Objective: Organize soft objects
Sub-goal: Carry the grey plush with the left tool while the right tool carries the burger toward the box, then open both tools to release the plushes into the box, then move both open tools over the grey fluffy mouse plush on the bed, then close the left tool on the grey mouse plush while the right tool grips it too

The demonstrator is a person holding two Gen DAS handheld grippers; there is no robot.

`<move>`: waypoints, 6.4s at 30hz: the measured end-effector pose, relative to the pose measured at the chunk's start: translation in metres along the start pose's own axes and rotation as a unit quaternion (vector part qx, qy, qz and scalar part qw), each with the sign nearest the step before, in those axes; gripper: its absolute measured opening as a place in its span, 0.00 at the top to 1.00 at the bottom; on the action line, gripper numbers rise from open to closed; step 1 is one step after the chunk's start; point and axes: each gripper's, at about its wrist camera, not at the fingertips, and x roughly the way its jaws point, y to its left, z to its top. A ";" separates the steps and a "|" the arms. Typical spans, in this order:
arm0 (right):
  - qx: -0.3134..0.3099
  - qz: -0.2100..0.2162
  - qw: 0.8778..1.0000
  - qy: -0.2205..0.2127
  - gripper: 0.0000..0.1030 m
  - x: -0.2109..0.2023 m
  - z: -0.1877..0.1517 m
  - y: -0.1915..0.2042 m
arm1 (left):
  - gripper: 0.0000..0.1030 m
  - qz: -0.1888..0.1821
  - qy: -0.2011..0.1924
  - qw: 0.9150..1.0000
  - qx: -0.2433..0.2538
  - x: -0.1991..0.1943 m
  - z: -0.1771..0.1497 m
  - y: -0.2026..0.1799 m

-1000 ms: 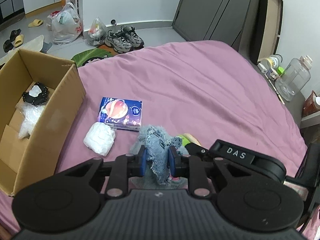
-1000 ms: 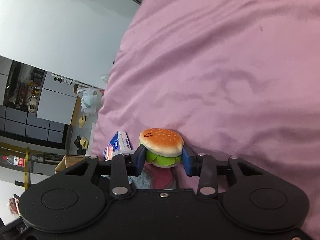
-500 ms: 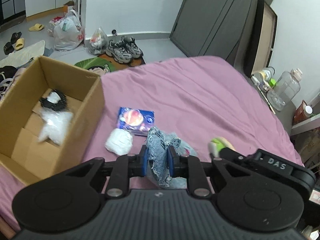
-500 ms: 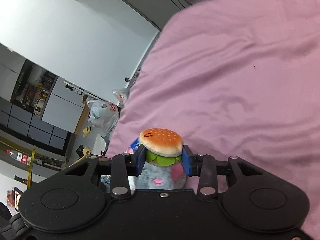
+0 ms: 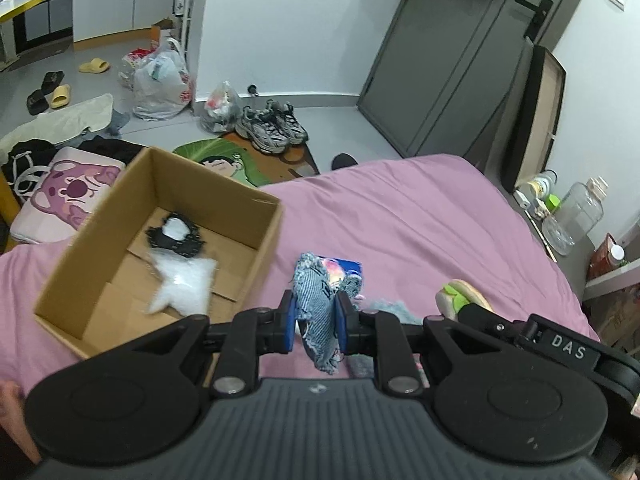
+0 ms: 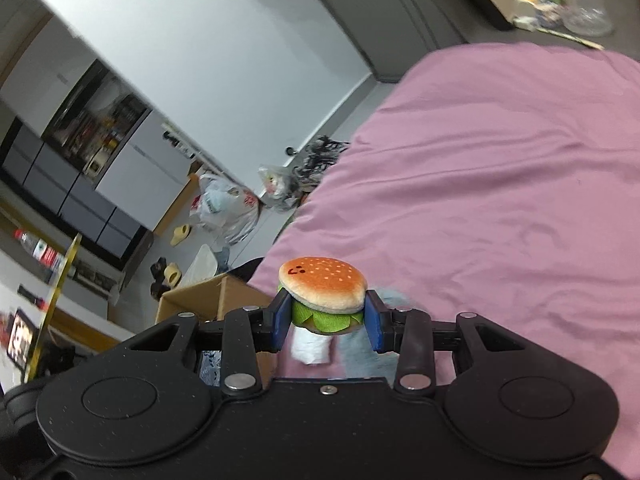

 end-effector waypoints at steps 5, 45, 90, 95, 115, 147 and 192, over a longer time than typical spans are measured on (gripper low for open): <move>-0.030 0.011 0.999 0.000 0.64 0.001 -0.005 0.023 | 0.82 0.007 -0.001 1.000 -0.010 -0.007 0.006 0.022; -0.123 -0.001 0.992 0.005 0.64 0.061 -0.028 0.138 | 0.78 0.014 0.023 0.998 -0.052 0.021 0.045 0.154; -0.022 -0.028 0.999 -0.005 0.06 -0.009 0.001 0.052 | 0.19 0.057 -0.012 0.998 0.034 -0.020 0.031 0.055; -0.008 -0.026 1.000 -0.008 0.06 -0.012 0.004 0.034 | 0.19 0.059 -0.011 0.997 0.042 -0.017 0.025 0.036; 0.038 -0.009 0.999 0.013 0.06 -0.011 0.007 -0.015 | 0.19 0.056 0.007 0.996 0.072 0.003 0.000 -0.025; 0.093 -0.024 0.993 0.061 0.34 0.017 0.005 -0.070 | 0.46 0.011 0.108 0.994 0.029 0.092 -0.039 -0.062; 0.063 -0.009 0.996 0.054 0.88 -0.002 -0.017 -0.020 | 0.83 -0.071 0.112 0.991 -0.023 0.046 -0.017 -0.038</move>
